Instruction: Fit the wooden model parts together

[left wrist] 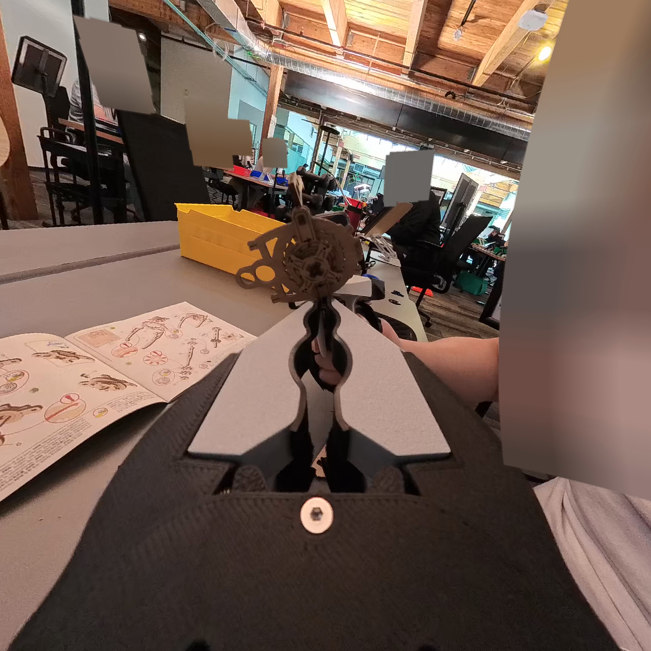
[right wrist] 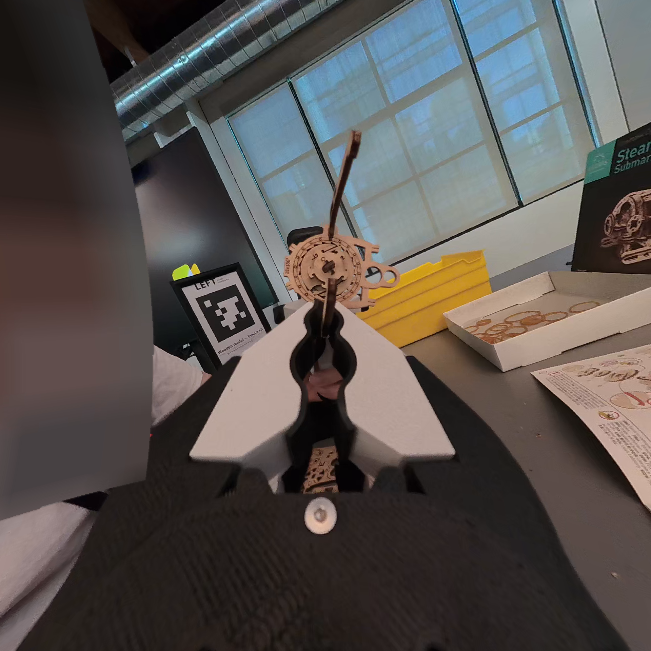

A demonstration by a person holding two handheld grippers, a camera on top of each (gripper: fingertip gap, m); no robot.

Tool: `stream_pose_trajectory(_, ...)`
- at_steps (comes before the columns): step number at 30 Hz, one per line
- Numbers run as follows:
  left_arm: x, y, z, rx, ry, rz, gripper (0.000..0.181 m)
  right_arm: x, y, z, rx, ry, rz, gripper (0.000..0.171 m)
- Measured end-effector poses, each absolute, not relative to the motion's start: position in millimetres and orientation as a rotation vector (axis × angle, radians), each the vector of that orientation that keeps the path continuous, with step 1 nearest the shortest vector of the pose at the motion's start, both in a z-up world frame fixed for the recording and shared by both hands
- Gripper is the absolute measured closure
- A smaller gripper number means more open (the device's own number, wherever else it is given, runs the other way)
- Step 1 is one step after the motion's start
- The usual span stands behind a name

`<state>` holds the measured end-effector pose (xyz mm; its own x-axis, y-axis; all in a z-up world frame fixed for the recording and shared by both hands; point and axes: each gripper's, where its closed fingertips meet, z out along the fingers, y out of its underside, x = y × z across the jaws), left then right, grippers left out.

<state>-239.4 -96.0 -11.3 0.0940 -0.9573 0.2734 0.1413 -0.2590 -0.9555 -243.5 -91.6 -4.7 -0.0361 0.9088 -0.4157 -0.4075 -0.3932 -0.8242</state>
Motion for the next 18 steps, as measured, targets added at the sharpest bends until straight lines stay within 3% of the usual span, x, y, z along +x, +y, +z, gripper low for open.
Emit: stream_pose_trajectory(18,-239.1,-98.3,-20.5,-1.382,0.95,-1.324,0.181,-245.9,-96.6,-14.4,-1.308,-0.718,1.599,0.169)
